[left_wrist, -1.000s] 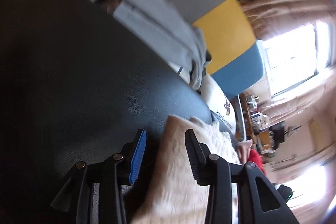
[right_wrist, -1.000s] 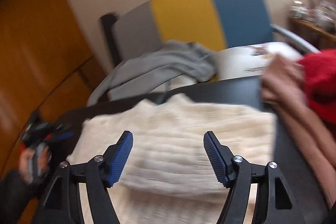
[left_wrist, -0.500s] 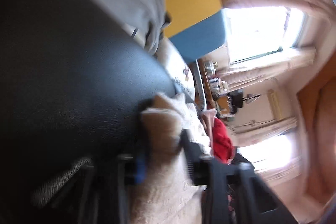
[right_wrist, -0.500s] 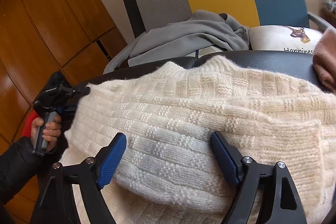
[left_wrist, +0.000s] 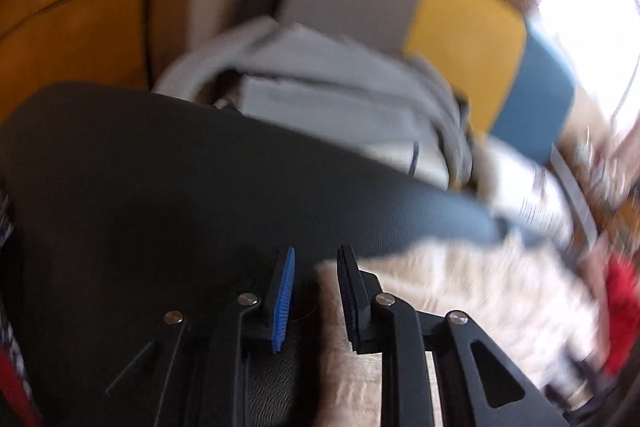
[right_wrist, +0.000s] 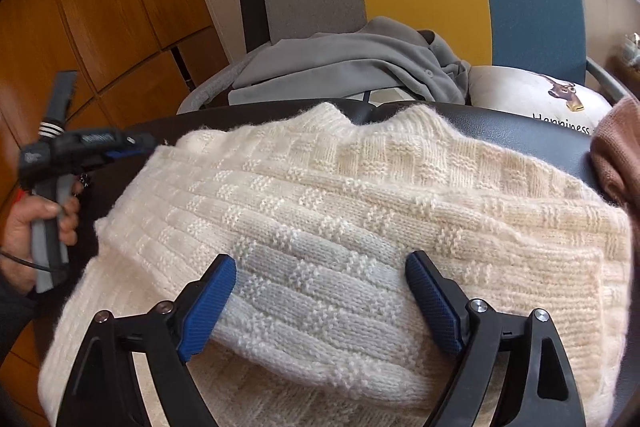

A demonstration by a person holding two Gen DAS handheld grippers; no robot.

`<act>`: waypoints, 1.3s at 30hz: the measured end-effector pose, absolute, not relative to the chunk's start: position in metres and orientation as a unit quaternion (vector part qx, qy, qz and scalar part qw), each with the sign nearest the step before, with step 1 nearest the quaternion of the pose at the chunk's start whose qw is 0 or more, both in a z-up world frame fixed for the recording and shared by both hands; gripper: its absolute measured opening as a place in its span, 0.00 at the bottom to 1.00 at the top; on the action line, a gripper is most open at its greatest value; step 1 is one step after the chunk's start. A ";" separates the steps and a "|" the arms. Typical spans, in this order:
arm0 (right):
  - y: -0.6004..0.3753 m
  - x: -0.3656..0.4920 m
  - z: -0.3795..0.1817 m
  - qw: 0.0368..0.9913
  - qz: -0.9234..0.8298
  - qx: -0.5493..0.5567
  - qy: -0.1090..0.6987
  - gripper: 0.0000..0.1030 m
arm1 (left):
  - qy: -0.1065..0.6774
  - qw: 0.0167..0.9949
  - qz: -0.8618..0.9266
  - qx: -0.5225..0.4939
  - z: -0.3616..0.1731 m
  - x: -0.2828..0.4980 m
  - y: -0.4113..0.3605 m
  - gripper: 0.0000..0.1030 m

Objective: Fold clothes
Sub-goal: 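Release the fabric and press the folded sweater flat with both open grippers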

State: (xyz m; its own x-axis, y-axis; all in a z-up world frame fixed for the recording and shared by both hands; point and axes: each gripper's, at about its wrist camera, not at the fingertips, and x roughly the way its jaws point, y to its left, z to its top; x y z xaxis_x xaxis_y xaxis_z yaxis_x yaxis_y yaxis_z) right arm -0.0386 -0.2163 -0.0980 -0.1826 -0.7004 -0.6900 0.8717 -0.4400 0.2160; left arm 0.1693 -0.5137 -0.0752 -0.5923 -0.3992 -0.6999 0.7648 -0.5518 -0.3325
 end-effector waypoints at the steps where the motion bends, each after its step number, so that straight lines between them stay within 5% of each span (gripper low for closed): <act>1: -0.216 -0.039 -0.098 0.517 -0.760 0.377 0.112 0.86 | 0.332 0.336 -0.838 0.273 -0.072 0.181 -0.508 0.21; 6: -0.215 -0.041 -0.099 0.513 -0.763 0.378 0.107 0.86 | 0.267 0.253 -0.884 0.290 -0.073 0.207 -0.439 0.21; 10: -0.217 -0.042 -0.100 0.498 -0.772 0.380 0.110 0.86 | 0.184 0.278 -0.867 0.371 -0.114 0.184 -0.411 0.25; 14: -0.221 -0.037 -0.101 0.492 -0.777 0.375 0.120 0.86 | 0.244 0.298 -0.852 0.355 -0.119 0.189 -0.426 0.25; 25: -0.230 -0.028 -0.097 0.488 -0.772 0.377 0.154 0.95 | 0.202 0.330 -0.836 0.388 -0.101 0.172 -0.423 0.26; 34: -0.167 -0.033 -0.065 0.481 -0.778 0.397 0.073 1.00 | 0.138 0.281 -0.879 0.359 -0.063 0.140 -0.385 0.27; 39: -0.176 -0.067 -0.084 0.432 -0.793 0.419 0.095 1.00 | 0.146 0.281 -0.855 0.412 -0.096 0.094 -0.407 0.27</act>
